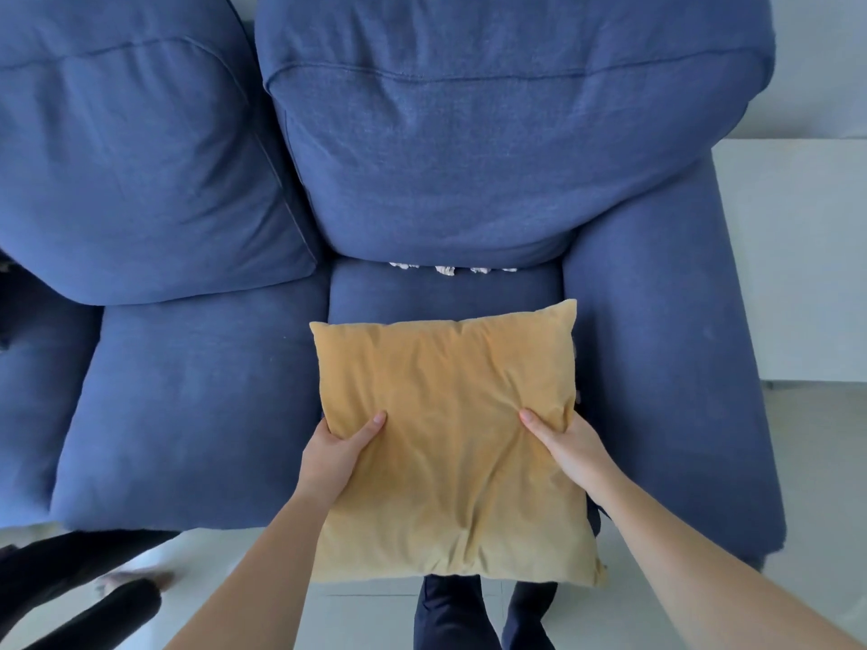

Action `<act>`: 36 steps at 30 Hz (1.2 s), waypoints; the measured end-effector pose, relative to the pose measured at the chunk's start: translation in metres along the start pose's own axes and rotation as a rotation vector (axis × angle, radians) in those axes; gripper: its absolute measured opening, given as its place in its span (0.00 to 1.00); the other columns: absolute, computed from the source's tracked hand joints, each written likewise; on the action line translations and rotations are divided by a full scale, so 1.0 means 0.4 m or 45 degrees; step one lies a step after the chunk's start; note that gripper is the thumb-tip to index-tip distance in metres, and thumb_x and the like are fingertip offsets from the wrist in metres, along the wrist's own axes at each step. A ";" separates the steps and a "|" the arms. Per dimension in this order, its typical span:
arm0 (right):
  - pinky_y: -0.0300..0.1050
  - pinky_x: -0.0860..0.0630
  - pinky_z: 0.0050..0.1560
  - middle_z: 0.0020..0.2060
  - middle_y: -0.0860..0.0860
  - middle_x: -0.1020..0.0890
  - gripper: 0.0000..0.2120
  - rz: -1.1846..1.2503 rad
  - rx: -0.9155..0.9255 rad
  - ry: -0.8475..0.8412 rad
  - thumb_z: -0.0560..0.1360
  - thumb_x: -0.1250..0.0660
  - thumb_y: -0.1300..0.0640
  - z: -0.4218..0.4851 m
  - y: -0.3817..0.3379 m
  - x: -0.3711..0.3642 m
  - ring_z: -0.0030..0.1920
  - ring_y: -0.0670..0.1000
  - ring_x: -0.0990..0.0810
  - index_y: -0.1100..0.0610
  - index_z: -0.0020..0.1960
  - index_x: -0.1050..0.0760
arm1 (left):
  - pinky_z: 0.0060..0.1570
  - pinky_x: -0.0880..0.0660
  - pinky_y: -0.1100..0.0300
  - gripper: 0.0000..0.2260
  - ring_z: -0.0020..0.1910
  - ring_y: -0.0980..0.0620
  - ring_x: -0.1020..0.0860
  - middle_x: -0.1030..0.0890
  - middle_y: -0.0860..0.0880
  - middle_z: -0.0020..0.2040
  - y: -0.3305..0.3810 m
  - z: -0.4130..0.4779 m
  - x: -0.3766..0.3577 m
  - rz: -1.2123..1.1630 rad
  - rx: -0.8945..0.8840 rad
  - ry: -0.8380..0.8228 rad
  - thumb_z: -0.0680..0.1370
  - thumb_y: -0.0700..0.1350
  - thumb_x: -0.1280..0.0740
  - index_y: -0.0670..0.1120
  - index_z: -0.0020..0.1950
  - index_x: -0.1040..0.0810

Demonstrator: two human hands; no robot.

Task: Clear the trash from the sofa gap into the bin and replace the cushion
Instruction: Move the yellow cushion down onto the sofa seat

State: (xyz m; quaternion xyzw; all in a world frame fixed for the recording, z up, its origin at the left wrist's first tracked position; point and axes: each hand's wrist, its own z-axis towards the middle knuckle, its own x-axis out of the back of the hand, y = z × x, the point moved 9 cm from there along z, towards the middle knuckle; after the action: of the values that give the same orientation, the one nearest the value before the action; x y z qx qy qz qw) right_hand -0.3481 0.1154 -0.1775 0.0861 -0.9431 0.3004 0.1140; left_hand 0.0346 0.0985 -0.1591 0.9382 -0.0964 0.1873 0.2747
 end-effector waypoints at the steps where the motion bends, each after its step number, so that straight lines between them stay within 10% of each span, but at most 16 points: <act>1: 0.51 0.23 0.67 0.63 0.45 0.17 0.37 0.003 -0.008 -0.006 0.73 0.26 0.31 0.003 0.013 -0.005 0.64 0.52 0.18 0.49 0.75 0.25 | 0.60 0.24 0.52 0.40 0.61 0.49 0.19 0.18 0.56 0.62 -0.007 0.004 -0.003 0.008 -0.001 0.007 0.69 0.69 0.21 0.52 0.74 0.25; 16: 0.51 0.23 0.67 0.63 0.44 0.17 0.36 0.025 0.008 0.033 0.72 0.27 0.29 0.109 -0.036 -0.019 0.63 0.51 0.19 0.47 0.74 0.24 | 0.57 0.19 0.46 0.29 0.56 0.52 0.17 0.16 0.59 0.55 0.099 0.059 0.039 0.121 -0.192 0.334 0.69 0.73 0.25 0.56 0.62 0.23; 28: 0.55 0.25 0.71 0.70 0.48 0.20 0.42 -0.032 -0.193 -0.010 0.73 0.29 0.28 0.246 0.022 -0.073 0.69 0.54 0.21 0.50 0.79 0.32 | 0.70 0.27 0.38 0.54 0.70 0.40 0.24 0.24 0.47 0.73 0.023 0.252 -0.036 0.371 0.130 0.084 0.66 0.81 0.35 0.50 0.82 0.36; 36: 0.54 0.24 0.70 0.69 0.46 0.20 0.45 0.008 -0.184 -0.034 0.69 0.27 0.27 0.222 0.009 -0.031 0.67 0.52 0.20 0.48 0.79 0.31 | 0.73 0.33 0.36 0.40 0.76 0.35 0.33 0.31 0.41 0.78 0.153 0.171 -0.016 0.604 -0.171 0.533 0.77 0.62 0.27 0.48 0.83 0.37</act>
State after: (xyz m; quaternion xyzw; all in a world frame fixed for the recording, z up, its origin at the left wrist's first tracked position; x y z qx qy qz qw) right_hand -0.3516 0.0672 -0.2532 0.0786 -0.9640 0.2306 0.1064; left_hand 0.0316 0.0107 -0.1857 0.8105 -0.2658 0.4282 0.2985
